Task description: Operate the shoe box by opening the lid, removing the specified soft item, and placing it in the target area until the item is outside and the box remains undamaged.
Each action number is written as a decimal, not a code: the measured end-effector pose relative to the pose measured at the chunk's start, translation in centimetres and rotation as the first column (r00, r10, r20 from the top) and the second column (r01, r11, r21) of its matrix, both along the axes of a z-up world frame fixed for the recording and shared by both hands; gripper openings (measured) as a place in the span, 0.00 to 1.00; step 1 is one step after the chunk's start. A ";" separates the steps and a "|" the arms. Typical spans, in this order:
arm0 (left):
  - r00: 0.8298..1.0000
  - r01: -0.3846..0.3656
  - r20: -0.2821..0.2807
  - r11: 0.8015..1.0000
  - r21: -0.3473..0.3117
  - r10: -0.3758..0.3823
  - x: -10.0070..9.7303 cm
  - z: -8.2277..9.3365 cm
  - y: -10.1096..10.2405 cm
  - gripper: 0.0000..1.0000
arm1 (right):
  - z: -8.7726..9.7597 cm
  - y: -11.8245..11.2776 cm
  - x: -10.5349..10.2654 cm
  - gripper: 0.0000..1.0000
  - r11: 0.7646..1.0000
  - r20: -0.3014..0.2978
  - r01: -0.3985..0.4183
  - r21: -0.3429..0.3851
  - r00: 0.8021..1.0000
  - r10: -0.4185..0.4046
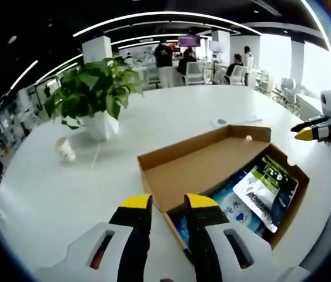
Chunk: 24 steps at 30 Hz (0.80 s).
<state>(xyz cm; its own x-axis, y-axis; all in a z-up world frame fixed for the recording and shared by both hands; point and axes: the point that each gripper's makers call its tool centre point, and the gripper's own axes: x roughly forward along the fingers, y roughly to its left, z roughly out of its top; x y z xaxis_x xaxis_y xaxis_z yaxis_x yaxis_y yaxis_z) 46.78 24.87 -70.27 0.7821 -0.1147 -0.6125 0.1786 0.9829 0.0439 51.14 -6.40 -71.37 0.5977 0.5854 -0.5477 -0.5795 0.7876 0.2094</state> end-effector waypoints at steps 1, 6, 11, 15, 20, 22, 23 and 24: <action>1.000 0.003 -0.002 1.000 -0.011 -0.003 -0.2 0.0 -0.2 0.22 | 0.1 -0.3 0.1 0.34 1.000 0.002 0.002 0.000 1.000 -0.002; 1.000 0.013 -0.003 0.999 -0.029 -0.013 -1.0 0.2 -0.9 0.23 | 0.6 -1.2 -0.9 0.35 1.000 0.011 0.015 0.010 1.000 -0.015; 1.000 0.024 -0.001 0.999 -0.031 -0.024 -1.8 0.4 -1.5 0.23 | 0.6 -2.4 -2.0 0.36 0.999 0.008 0.033 0.013 0.999 -0.033; 0.999 0.033 -0.002 0.999 -0.036 -0.033 -2.6 0.4 -1.9 0.24 | 0.4 -3.1 -3.1 0.37 0.999 0.005 0.039 0.014 0.999 -0.039; 0.999 0.038 -0.010 0.998 -0.043 -0.038 -3.8 0.1 -2.4 0.24 | 0.3 -3.9 -4.3 0.38 0.998 0.002 0.052 0.024 0.999 -0.052; 0.999 0.038 -0.011 0.998 -0.047 -0.039 -4.1 0.0 -2.6 0.24 | 0.3 -4.1 -4.7 0.39 0.998 0.004 0.055 0.024 0.998 -0.055; 0.999 0.039 -0.011 0.998 -0.048 -0.040 -4.3 0.0 -2.7 0.24 | 0.2 -4.2 -4.9 0.39 0.998 0.003 0.060 0.026 0.998 -0.060; 0.999 0.042 -0.013 0.998 -0.047 -0.043 -4.6 -0.1 -2.8 0.24 | 0.3 -4.3 -5.1 0.40 0.997 0.004 0.065 0.031 0.998 -0.065</action>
